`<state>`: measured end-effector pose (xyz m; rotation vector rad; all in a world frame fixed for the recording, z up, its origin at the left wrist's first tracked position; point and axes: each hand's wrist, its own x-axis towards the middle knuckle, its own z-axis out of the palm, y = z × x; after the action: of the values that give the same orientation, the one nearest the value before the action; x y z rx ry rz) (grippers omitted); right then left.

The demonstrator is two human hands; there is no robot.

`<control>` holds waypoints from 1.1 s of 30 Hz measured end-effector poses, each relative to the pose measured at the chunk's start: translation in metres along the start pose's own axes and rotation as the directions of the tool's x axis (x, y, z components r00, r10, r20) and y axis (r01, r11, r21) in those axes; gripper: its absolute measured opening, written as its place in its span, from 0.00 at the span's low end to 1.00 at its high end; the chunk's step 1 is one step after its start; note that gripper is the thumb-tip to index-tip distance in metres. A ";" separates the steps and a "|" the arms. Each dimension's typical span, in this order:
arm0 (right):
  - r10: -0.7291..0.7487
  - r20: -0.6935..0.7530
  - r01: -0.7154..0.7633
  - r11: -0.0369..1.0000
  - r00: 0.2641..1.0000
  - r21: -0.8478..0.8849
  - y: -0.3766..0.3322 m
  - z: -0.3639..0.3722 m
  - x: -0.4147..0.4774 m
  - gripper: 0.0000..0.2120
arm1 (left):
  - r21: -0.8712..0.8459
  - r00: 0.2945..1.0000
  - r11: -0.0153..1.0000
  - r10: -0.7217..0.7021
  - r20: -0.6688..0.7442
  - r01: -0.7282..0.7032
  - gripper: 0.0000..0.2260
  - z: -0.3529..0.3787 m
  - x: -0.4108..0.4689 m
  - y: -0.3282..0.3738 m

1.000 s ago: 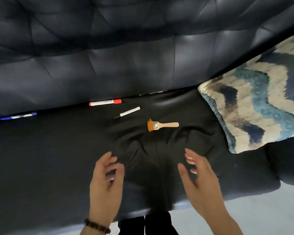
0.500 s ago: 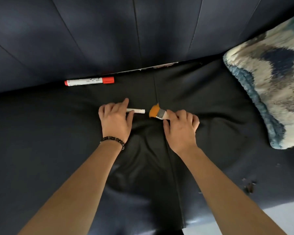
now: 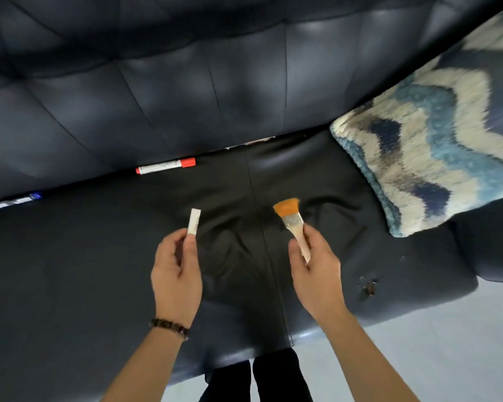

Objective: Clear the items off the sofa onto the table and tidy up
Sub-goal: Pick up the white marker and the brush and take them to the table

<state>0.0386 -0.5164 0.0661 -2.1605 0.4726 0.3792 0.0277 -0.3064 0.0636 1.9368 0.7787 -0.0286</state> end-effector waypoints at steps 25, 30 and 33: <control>0.402 -0.680 -0.073 0.886 0.613 0.458 -0.179 -0.272 -0.504 0.20 | -0.370 0.681 0.775 0.630 0.375 -0.513 0.14 -0.297 -0.266 0.303; 0.576 -0.730 -0.067 0.800 0.369 0.597 -0.131 -0.270 -0.605 0.22 | -0.388 0.540 0.773 0.631 0.557 -0.503 0.14 -0.258 -0.324 0.304; 0.620 -0.756 -0.006 0.774 0.209 0.633 -0.095 -0.283 -0.656 0.24 | -0.419 0.389 0.721 0.667 0.636 -0.552 0.12 -0.222 -0.381 0.317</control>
<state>-0.4678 -0.5643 0.5768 -1.4494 1.5711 -0.9070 -0.1742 -0.4088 0.5569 1.7180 -0.5396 -0.3103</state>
